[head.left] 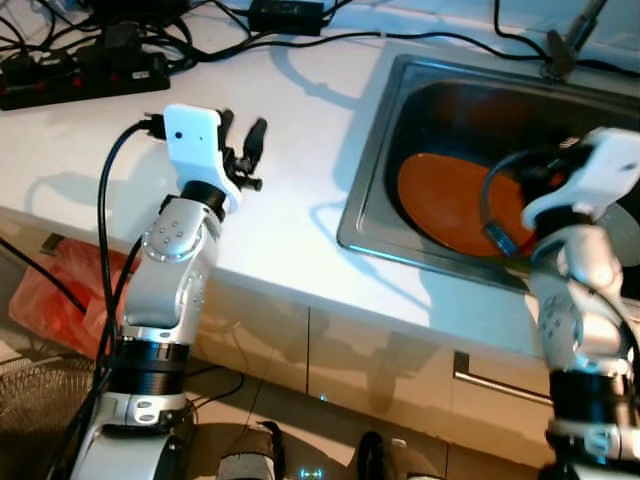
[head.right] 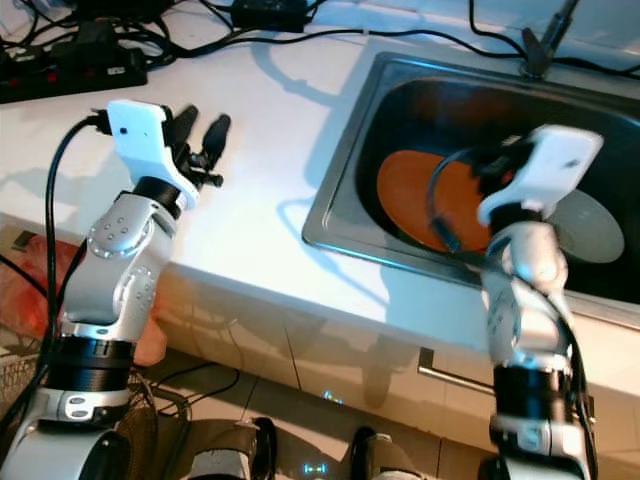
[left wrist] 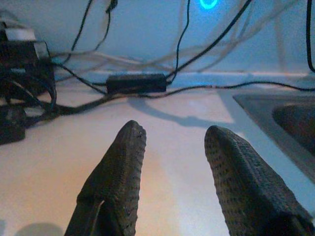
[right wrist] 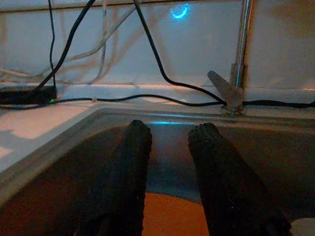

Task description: Kitchen organization

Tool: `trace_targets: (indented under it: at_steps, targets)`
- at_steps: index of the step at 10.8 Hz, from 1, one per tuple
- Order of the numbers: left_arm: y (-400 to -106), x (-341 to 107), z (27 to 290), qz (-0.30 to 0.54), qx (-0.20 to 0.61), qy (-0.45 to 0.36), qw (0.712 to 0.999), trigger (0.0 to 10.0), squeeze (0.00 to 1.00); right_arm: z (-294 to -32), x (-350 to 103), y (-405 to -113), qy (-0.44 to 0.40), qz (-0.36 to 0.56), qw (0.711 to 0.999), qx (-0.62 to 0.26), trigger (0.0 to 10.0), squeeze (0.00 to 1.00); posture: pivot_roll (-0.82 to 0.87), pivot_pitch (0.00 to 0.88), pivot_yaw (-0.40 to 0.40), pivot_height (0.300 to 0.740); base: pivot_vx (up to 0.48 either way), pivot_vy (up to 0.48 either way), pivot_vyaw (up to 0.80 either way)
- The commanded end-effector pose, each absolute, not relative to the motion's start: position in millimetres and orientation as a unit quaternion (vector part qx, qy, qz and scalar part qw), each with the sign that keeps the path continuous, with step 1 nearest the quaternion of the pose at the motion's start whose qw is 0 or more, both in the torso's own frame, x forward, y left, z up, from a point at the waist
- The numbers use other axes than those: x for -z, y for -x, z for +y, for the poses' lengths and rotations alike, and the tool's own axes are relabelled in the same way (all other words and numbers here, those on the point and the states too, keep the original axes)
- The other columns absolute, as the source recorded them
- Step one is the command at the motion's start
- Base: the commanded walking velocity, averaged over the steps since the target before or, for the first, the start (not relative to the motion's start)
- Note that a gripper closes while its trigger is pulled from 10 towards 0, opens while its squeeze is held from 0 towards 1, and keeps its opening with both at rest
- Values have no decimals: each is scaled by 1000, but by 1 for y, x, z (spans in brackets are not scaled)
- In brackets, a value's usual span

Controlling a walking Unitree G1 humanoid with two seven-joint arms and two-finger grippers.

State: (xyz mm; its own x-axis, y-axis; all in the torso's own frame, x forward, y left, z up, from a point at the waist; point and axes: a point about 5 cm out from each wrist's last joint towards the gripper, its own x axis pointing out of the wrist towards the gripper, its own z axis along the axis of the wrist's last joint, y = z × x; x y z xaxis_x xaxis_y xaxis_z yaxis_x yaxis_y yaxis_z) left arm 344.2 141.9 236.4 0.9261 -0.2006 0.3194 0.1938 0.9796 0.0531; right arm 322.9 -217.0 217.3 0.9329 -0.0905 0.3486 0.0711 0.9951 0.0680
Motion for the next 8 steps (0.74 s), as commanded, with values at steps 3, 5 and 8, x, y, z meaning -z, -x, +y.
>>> trace_targets:
  at_steps: [3,5,8]
  targets:
    - [-340,-228,132,-174,85,-38,980,10000,0,-221,-214,-313,-24,-185,981,60,10000,0,112,192,9,740,0,0,0]
    - [-340,-228,131,-184,76,-38,979,10000,0,-218,-215,-313,-36,-190,980,53,10000,0,119,192,6,740,0,-206,0]
    - [-341,-230,134,-189,68,-38,979,10000,0,-216,-216,-314,-40,-193,979,53,10000,0,113,192,3,740,0,-472,-223]
